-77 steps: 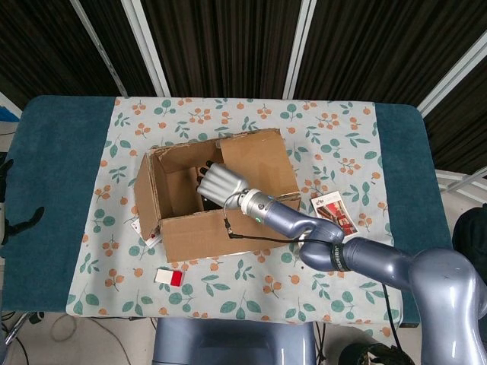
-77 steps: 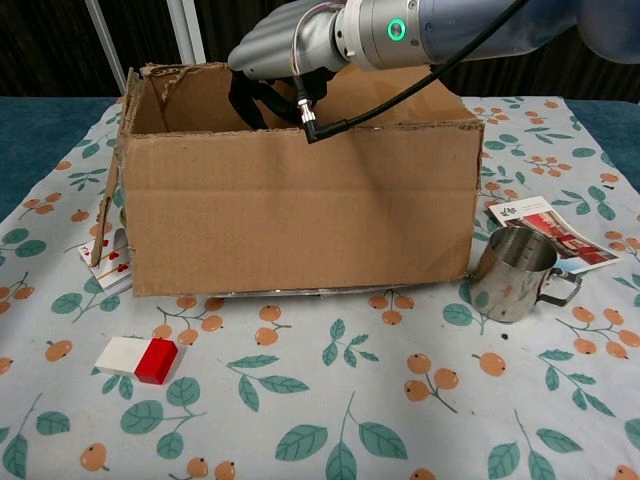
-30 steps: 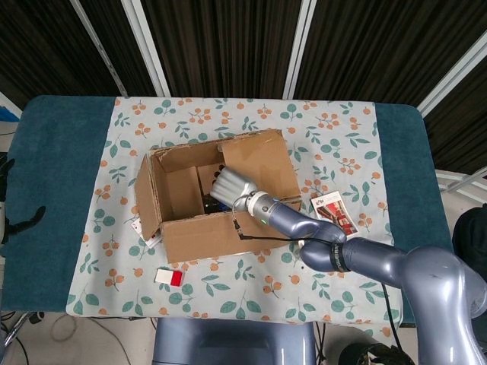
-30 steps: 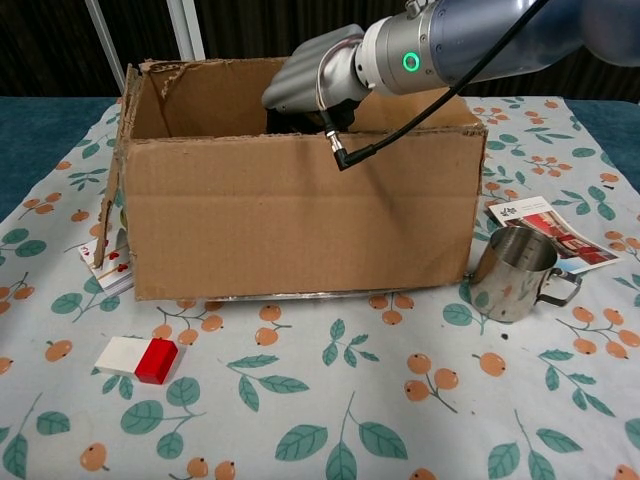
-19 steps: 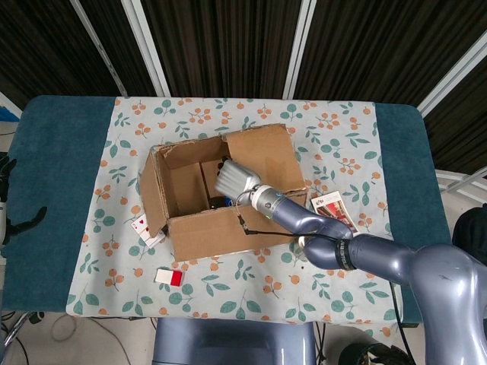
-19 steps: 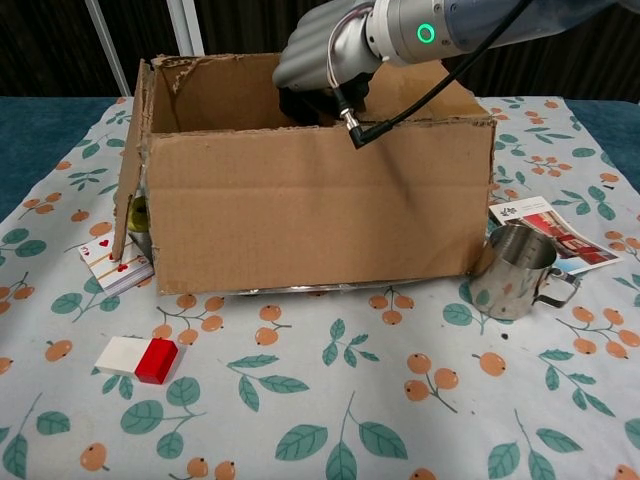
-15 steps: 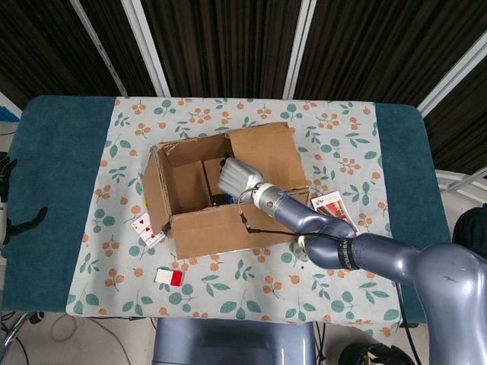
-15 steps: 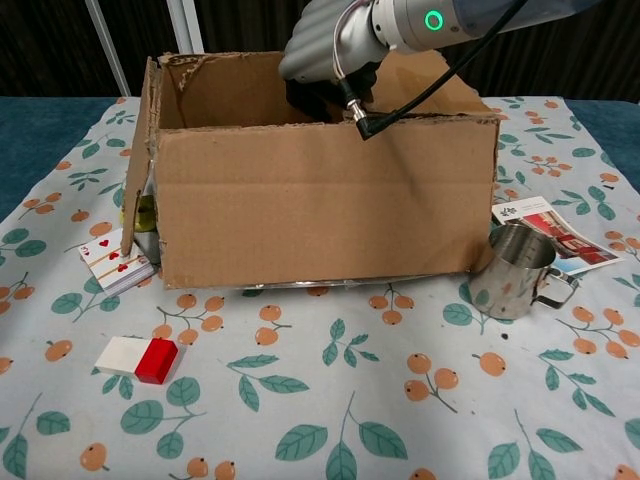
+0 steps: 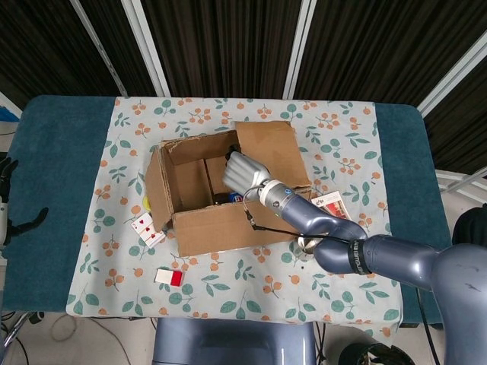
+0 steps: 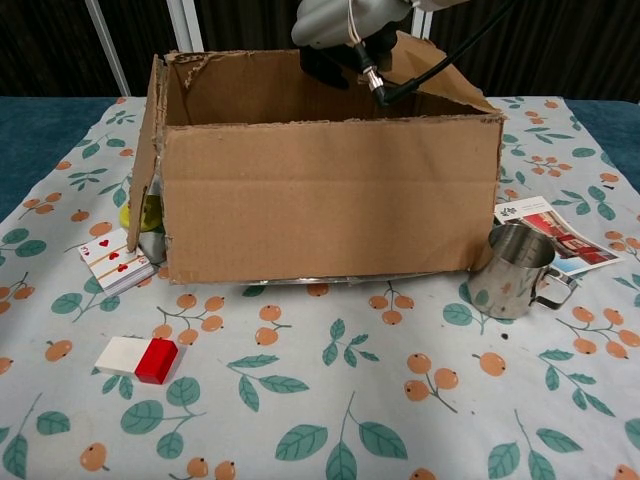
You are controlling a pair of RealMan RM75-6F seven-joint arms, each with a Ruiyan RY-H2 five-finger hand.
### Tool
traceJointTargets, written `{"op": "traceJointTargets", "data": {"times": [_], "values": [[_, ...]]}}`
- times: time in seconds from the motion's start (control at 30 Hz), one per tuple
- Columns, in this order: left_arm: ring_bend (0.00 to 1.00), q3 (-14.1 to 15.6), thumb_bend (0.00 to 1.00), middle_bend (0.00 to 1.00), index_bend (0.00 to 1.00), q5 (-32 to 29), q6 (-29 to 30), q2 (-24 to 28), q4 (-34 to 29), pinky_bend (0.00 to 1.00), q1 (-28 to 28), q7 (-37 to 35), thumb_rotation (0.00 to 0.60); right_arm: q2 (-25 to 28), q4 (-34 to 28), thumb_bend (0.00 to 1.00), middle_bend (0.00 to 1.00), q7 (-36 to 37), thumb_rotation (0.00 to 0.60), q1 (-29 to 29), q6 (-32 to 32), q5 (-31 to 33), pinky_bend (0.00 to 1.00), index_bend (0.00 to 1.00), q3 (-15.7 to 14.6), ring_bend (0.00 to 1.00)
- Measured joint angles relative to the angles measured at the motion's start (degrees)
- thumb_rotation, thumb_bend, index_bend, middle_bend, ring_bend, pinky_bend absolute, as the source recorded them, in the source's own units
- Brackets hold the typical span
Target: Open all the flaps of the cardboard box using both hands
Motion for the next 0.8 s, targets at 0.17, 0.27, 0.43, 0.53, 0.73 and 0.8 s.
{"op": "traceJointTargets", "data": {"times": [0.17, 0.27, 0.43, 0.53, 0.73, 0.8], "values": [[0.00, 0.02, 0.23, 0.00, 0.00, 0.21, 0.14, 0.00, -0.11, 0.00, 0.09, -0.01, 0.600, 2.03, -1.85, 0.97, 0.40, -1.65, 0.600, 0.85, 1.34, 2.06, 0.27, 0.50, -1.05, 0.28], [0.00, 0.02, 0.23, 0.00, 0.00, 0.34, 0.27, -0.01, -0.20, 0.00, 0.15, 0.00, 0.600, 3.15, -2.68, 0.97, 0.40, -2.56, 0.600, 1.23, 1.96, 2.91, 0.27, 0.50, -1.73, 0.28], [0.00, 0.13, 0.23, 0.00, 0.00, 0.62, 0.33, -0.02, -0.34, 0.00, 0.19, 0.19, 0.600, 5.13, -3.89, 0.97, 0.40, -3.88, 0.600, 1.76, 2.97, 4.39, 0.27, 0.50, -2.91, 0.28], [0.00, 0.15, 0.23, 0.00, 0.00, 0.70, 0.38, -0.03, -0.43, 0.00, 0.22, 0.26, 0.600, 6.09, -4.30, 0.97, 0.40, -4.55, 0.600, 1.98, 3.41, 5.45, 0.27, 0.50, -3.63, 0.28], [0.00, 0.12, 0.23, 0.00, 0.00, 0.79, 0.47, -0.04, -0.55, 0.00, 0.29, 0.33, 0.600, 7.95, -5.14, 0.97, 0.40, -5.53, 0.600, 2.30, 4.36, 7.04, 0.27, 0.50, -4.83, 0.28], [0.00, 0.13, 0.23, 0.00, 0.00, 0.82, 0.48, -0.05, -0.55, 0.00, 0.30, 0.38, 0.600, 8.40, -5.31, 0.97, 0.40, -5.71, 0.600, 2.37, 4.59, 7.53, 0.27, 0.50, -5.10, 0.28]]}}
